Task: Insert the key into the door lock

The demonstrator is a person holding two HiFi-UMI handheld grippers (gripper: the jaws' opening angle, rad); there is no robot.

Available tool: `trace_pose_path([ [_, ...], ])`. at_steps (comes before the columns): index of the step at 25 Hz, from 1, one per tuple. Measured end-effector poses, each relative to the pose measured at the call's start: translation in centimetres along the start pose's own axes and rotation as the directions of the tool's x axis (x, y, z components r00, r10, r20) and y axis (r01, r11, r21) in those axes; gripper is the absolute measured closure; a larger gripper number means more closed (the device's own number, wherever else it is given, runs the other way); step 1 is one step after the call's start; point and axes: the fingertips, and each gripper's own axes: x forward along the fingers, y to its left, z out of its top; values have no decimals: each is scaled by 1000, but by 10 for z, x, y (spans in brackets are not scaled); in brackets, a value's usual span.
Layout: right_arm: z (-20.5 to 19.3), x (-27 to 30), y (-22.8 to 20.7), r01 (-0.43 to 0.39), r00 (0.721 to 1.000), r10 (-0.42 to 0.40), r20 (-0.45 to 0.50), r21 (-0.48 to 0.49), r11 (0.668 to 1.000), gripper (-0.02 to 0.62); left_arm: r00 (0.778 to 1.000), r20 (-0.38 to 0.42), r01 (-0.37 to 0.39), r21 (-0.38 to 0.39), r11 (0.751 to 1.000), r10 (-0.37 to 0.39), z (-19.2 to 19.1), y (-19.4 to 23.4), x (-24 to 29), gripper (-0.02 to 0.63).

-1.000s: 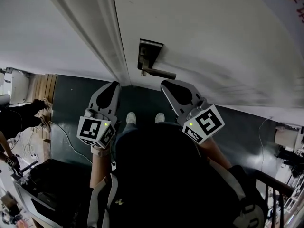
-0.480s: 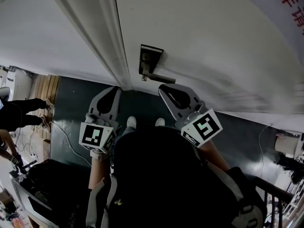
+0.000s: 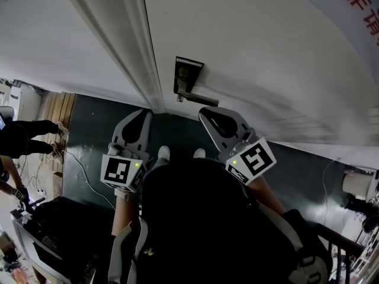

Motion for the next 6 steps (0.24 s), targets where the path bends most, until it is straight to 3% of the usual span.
trace_pose_path([
  [6, -5, 1, -2, 1, 1000, -1, -4, 4, 1000, 572, 1000, 8, 12, 0, 1000, -12, -9, 2, 2, 597],
])
